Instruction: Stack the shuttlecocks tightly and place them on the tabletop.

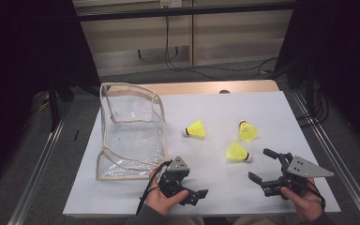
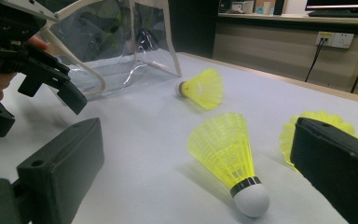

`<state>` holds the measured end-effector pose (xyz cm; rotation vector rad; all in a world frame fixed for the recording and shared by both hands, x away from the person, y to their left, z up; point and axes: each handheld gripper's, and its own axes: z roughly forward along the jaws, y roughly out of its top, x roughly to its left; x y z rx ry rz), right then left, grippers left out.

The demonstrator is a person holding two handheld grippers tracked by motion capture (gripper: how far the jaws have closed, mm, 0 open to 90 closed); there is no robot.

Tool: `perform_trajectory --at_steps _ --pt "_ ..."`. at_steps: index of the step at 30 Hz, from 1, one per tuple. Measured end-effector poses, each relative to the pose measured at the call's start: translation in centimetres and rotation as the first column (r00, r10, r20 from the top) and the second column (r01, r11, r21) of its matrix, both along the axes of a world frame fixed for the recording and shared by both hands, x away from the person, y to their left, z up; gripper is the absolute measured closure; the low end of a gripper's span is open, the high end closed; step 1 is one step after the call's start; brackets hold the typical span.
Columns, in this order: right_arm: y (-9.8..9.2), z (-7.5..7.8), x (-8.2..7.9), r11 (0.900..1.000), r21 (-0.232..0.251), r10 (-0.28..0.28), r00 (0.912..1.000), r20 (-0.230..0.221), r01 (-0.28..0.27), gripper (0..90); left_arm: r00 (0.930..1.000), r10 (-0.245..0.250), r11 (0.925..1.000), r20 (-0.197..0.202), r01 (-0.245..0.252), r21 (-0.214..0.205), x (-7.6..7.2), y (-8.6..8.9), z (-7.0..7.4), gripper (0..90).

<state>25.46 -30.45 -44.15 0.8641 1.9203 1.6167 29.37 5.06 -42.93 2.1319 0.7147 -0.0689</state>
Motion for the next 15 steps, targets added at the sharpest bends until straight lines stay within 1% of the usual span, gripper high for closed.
perform_trajectory --at_steps 8,12,15 --pt "-0.13 0.00 0.04 1.0000 0.003 -0.006 1.0000 0.001 0.006 2.3 1.0000 0.002 1.0000 0.005 -0.002 0.005 -0.16 0.42 0.16 4.4" --pt "-0.09 -0.04 0.09 1.0000 0.000 -0.002 1.0000 0.005 0.002 2.3 1.0000 0.001 1.0000 -0.006 -0.001 0.004 -0.30 0.54 0.16 4.5" --pt "-0.04 -0.04 0.07 1.0000 -0.002 -0.001 1.0000 0.000 0.001 2.3 1.0000 -0.004 1.0000 -0.004 0.004 0.000 -0.48 0.72 0.32 4.5"
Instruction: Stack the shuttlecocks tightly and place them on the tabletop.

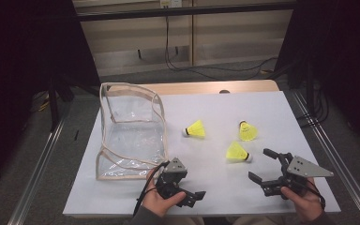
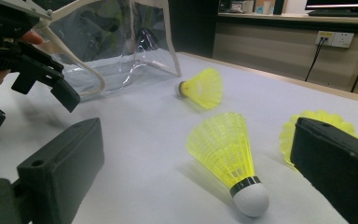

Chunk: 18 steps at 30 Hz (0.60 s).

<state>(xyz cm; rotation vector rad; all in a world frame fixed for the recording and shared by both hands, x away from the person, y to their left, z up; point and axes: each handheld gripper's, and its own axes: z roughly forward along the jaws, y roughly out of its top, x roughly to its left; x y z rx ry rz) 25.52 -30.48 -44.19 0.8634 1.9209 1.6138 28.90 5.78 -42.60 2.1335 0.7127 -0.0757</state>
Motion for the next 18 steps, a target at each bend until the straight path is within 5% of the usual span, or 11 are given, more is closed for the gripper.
perform_trajectory --at_steps 18 --pt "-0.1 0.0 0.1 0.9999 0.011 -0.004 1.0000 0.002 0.004 2.3 0.9997 0.024 0.9997 0.007 -0.024 -0.009 -0.3 2.2 0.5 4.5"
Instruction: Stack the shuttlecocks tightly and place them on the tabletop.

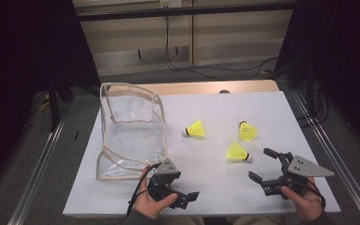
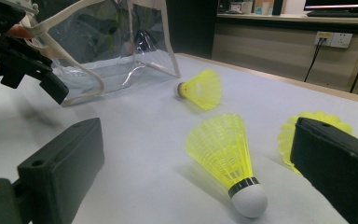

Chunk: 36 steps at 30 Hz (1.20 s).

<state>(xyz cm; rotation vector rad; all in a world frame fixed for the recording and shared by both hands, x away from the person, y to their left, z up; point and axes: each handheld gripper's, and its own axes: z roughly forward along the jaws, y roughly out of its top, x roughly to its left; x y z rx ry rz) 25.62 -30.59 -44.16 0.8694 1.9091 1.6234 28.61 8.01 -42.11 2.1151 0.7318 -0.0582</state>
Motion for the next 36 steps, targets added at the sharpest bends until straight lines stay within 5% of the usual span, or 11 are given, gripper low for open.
perform_trajectory --at_steps 24,36 --pt "-0.1 0.1 0.1 1.0000 -0.002 -0.004 1.0000 0.005 0.004 2.6 0.9993 0.032 0.9994 0.021 -0.032 -0.016 -0.6 2.2 0.8 6.4" --pt "-0.3 0.3 0.1 0.9999 -0.001 -0.014 0.9999 0.007 0.014 2.6 0.9947 0.088 0.9961 0.053 -0.088 -0.012 -0.4 4.1 0.6 5.7"
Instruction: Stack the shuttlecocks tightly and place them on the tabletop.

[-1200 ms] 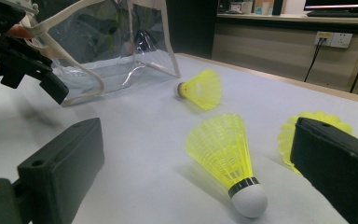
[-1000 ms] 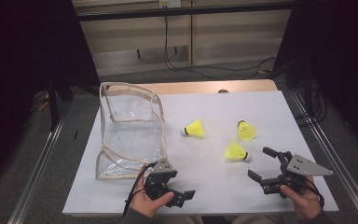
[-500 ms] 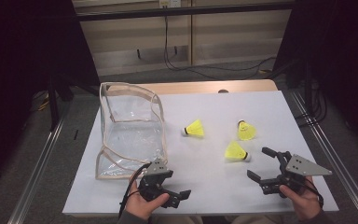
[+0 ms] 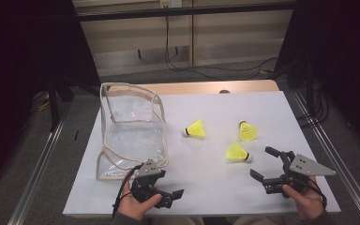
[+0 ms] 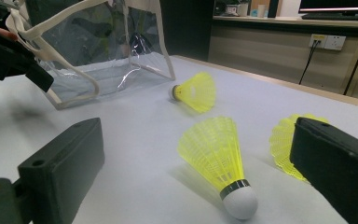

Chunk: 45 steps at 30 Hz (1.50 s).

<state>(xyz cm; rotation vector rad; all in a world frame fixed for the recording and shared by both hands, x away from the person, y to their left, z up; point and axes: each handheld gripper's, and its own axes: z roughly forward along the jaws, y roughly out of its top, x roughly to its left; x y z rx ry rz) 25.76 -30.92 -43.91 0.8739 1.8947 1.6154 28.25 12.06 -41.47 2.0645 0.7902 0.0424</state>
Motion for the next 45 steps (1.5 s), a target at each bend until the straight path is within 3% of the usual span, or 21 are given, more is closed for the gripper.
perform_trajectory --at_steps 20,45 --pt "0.1 0.0 0.2 1.0000 -0.004 0.005 1.0000 0.001 -0.005 2.5 0.9957 0.084 0.9964 0.038 -0.084 0.008 0.0 3.2 0.0 5.6" --pt "0.6 0.0 0.4 0.9997 -0.013 0.022 0.9997 0.006 -0.022 2.6 0.9945 0.080 0.9957 0.068 -0.083 0.042 0.2 4.7 -0.1 5.3"
